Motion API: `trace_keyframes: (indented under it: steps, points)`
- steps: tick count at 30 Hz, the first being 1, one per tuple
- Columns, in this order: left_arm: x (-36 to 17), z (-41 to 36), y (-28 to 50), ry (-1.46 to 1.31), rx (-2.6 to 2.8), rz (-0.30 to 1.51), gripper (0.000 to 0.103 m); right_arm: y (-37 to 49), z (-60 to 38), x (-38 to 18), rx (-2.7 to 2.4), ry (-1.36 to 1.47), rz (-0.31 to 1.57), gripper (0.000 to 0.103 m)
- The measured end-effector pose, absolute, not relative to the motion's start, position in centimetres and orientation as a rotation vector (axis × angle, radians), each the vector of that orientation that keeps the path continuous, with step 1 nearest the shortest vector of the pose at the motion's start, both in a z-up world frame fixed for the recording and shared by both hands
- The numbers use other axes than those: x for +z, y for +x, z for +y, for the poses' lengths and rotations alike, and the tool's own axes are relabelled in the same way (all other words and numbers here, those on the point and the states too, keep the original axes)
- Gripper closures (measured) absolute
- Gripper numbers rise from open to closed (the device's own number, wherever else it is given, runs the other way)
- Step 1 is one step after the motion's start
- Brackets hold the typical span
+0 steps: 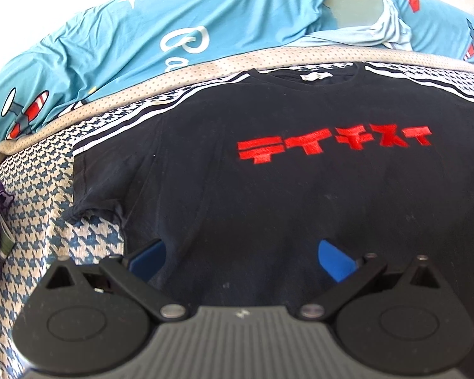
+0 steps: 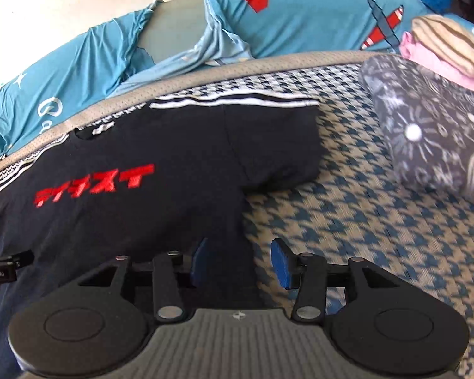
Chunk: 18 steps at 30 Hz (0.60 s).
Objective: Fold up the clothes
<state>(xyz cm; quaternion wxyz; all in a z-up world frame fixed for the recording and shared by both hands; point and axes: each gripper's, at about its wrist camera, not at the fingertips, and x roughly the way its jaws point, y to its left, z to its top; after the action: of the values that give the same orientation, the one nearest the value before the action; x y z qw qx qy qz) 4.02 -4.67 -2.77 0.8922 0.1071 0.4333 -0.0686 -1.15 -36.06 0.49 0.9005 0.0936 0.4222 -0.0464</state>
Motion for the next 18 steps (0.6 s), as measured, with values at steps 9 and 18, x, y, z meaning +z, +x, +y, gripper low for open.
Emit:
trace_keyframes:
  steps: [9, 18]
  points:
    - [-2.8, -4.5, 2.8, 0.224, -0.156, 0.918, 0.0, -4.6, -36.5, -0.9, -0.131, 0.187, 0.892, 0.056]
    - [-2.8, -3.7, 1.2, 0.222, -0.156, 0.923, 0.0, -6.7, -34.1, -1.4, -0.121, 0.091, 0.871, 0.061]
